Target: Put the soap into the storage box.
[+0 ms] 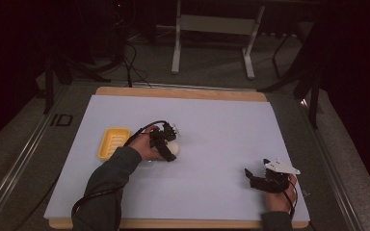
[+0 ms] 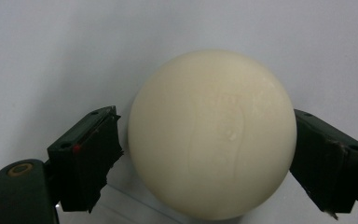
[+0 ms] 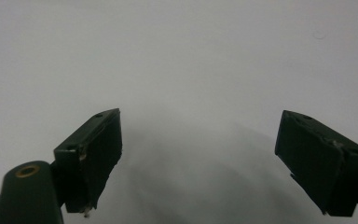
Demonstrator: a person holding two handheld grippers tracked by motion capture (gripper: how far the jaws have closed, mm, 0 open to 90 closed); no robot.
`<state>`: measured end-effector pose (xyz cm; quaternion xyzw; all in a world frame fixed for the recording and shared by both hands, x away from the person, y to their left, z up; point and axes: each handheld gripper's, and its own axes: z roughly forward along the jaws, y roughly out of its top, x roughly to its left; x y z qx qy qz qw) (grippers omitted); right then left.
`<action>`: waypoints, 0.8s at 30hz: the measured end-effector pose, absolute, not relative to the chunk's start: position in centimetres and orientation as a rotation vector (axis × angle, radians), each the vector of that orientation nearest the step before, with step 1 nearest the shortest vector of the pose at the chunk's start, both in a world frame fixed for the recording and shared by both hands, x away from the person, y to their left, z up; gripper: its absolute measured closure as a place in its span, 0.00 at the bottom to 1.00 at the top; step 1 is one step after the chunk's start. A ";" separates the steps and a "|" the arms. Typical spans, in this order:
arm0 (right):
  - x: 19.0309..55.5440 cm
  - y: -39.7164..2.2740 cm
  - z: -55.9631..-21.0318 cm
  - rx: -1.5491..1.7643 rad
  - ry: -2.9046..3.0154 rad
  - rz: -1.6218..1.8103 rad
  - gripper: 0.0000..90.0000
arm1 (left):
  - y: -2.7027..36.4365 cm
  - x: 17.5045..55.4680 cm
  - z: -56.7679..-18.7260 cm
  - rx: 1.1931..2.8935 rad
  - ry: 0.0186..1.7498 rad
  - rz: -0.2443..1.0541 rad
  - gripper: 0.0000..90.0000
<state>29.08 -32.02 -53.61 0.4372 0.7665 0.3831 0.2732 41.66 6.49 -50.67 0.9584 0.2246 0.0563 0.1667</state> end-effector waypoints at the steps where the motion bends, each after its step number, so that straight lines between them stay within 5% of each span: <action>1: 29.1 -32.0 -53.6 1.177 2.063 1.031 0.16 | 6.3 41.8 -50.7 2.734 0.635 0.152 0.16; 24: 29.1 -32.0 -53.6 1.177 2.064 1.031 0.16 | 4.8 42.5 -50.5 2.858 0.615 0.073 0.25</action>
